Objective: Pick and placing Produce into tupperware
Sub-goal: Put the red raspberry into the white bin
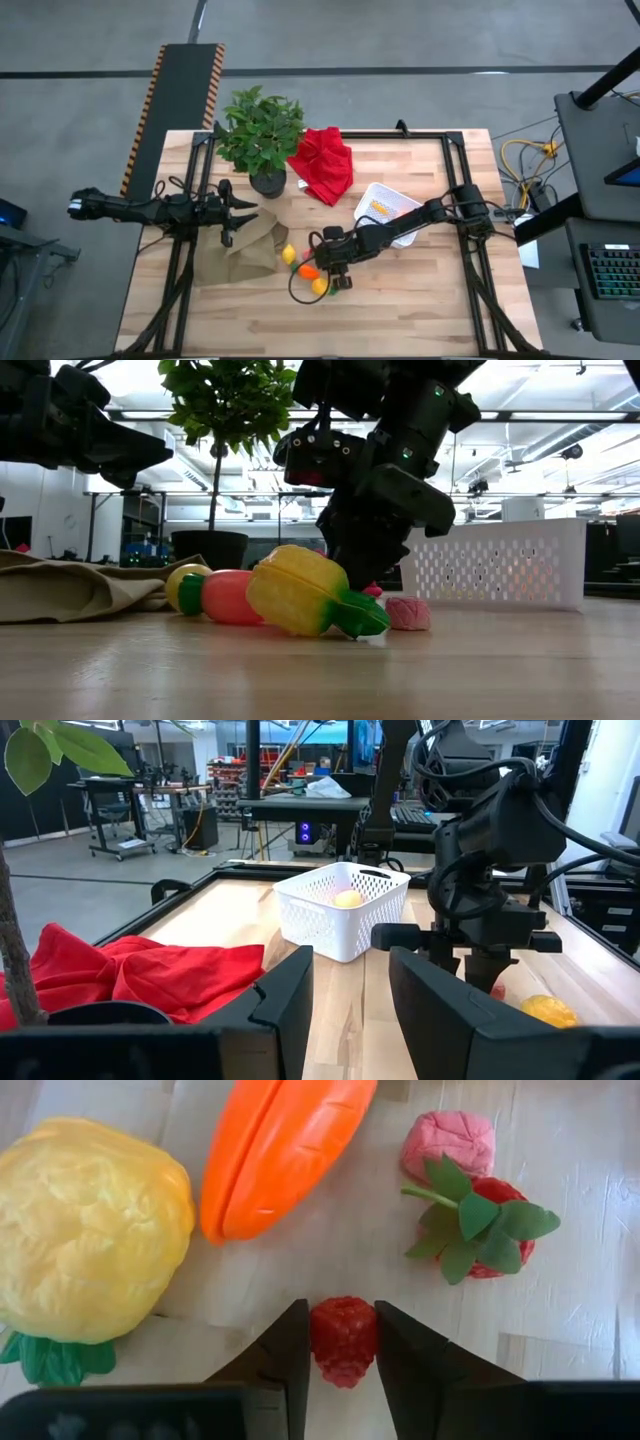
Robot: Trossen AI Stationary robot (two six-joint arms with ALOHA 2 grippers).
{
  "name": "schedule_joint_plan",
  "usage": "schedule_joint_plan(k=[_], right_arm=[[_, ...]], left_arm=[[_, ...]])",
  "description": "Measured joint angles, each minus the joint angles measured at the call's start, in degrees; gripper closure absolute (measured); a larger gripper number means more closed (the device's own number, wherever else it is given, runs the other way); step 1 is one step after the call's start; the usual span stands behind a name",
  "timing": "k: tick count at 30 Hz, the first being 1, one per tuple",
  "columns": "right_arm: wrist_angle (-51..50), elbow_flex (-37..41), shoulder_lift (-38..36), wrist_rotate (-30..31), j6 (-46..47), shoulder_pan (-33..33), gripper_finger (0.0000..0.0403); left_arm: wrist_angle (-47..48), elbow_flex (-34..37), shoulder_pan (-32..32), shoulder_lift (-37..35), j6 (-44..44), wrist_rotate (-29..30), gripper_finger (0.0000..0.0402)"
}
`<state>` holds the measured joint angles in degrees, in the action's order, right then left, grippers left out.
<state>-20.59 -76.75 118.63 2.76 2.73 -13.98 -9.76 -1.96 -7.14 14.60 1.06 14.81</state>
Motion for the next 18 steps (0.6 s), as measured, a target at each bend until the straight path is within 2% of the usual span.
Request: schedule_joint_plan(k=[4, 10, 18], right_arm=[[-1.19, 0.16, -1.10, 0.16, -0.60, 0.00, 0.0319], [-2.12, 0.13, -4.31, 5.17, -2.42, 0.10, 0.0316], [-9.73, 0.37, -13.63, 17.43, -1.57, 1.63, 0.0320]], left_arm=[[0.02, 0.00, 0.00, 0.00, 0.00, 0.00, 0.0281], [0.01, 0.00, 0.00, -0.01, 0.00, 0.00, 0.0281], [-0.05, 0.00, 0.00, -0.01, 0.00, 0.00, 0.0281]])
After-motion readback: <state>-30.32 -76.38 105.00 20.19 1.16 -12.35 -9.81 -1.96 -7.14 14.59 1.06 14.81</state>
